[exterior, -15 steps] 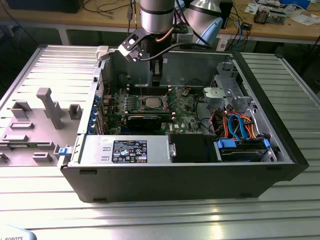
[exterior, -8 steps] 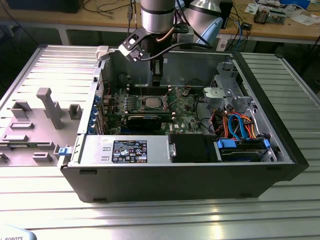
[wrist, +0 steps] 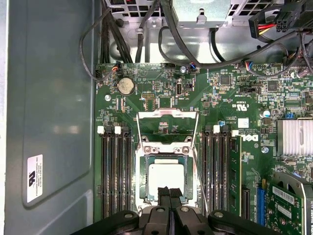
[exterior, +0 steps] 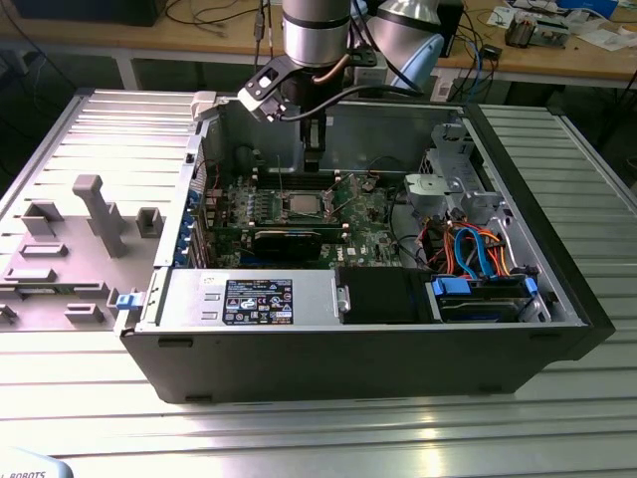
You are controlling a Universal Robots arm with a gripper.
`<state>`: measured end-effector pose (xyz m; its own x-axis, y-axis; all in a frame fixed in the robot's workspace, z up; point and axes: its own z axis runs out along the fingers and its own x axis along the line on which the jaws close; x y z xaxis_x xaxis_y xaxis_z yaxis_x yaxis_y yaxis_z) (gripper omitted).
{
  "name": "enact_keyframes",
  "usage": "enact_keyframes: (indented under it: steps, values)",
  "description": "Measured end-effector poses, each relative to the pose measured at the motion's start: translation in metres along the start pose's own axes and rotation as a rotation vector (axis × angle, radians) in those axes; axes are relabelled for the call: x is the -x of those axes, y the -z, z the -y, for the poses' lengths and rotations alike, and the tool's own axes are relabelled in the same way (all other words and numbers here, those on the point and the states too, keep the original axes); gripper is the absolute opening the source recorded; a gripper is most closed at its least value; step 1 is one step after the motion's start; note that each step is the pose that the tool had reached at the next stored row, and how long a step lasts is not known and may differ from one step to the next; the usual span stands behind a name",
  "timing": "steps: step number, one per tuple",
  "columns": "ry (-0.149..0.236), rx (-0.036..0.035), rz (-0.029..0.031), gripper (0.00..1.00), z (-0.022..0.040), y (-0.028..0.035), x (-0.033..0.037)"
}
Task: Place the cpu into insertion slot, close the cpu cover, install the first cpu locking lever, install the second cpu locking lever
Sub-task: 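Close the cpu cover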
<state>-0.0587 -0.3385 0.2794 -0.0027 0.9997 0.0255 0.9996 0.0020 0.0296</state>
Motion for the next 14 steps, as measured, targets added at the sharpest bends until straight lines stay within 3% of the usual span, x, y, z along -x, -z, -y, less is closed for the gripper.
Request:
enact_keyframes:
  steps: [14]
  values:
    - [0.0, -0.0015, 0.0, 0.11, -0.0029, -0.0001, 0.0]
